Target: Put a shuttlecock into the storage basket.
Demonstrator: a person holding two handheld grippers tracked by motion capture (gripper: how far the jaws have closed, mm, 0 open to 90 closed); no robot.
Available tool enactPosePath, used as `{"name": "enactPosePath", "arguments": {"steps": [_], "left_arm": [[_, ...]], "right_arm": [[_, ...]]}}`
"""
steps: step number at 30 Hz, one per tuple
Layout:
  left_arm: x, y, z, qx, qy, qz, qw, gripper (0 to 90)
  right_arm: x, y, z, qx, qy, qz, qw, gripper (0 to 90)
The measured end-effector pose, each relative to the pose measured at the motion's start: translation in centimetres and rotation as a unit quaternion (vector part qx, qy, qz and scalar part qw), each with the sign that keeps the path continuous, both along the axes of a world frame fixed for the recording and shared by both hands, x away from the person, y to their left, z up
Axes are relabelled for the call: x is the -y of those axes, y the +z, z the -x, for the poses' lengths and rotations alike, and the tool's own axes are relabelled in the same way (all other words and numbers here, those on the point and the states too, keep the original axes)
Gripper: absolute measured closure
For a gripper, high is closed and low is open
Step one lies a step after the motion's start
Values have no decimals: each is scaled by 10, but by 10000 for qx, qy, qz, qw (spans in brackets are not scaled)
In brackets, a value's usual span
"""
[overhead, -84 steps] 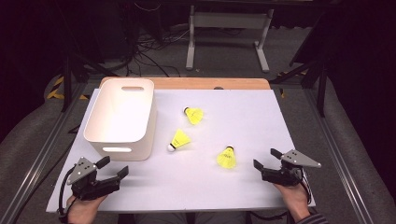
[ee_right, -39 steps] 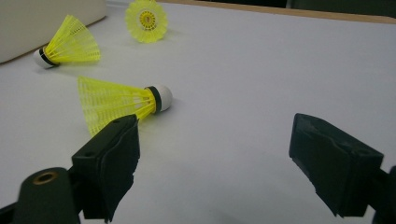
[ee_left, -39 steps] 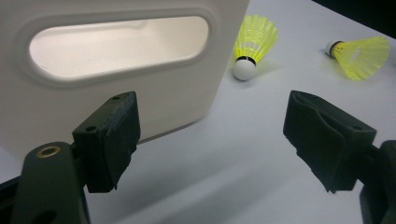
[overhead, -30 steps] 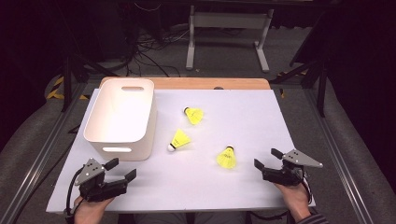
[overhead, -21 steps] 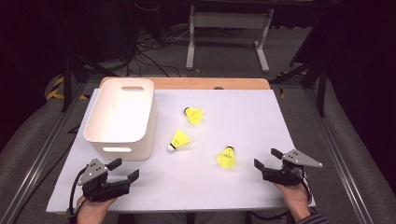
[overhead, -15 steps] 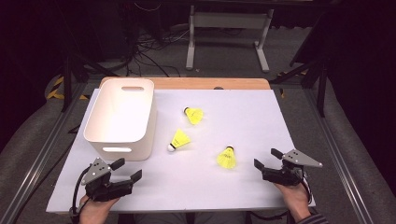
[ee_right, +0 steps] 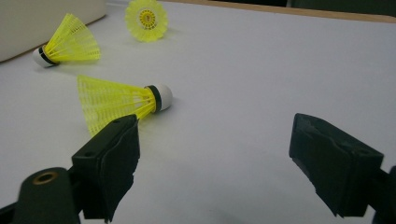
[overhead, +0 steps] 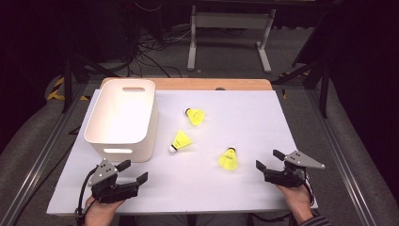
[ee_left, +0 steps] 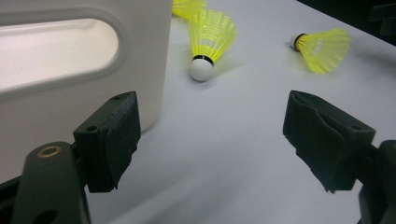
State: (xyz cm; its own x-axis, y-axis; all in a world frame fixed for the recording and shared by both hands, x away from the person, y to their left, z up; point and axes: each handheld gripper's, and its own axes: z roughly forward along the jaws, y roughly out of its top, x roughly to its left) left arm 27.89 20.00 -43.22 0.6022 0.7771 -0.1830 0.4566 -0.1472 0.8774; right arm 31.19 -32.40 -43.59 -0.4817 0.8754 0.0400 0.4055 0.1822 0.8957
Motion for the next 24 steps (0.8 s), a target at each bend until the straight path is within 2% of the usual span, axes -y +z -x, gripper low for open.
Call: {"name": "enactPosePath", "arguments": {"steps": [15,24], "left_arm": [[19,0,-5,-34,-242,-89,9997,200],[27,1,-8,3,-277,-168,9995,198]], "right_arm": [[0,0,0,5,6,2,10000,169],[0,0,0,2,-13,15,10000,167]]}}
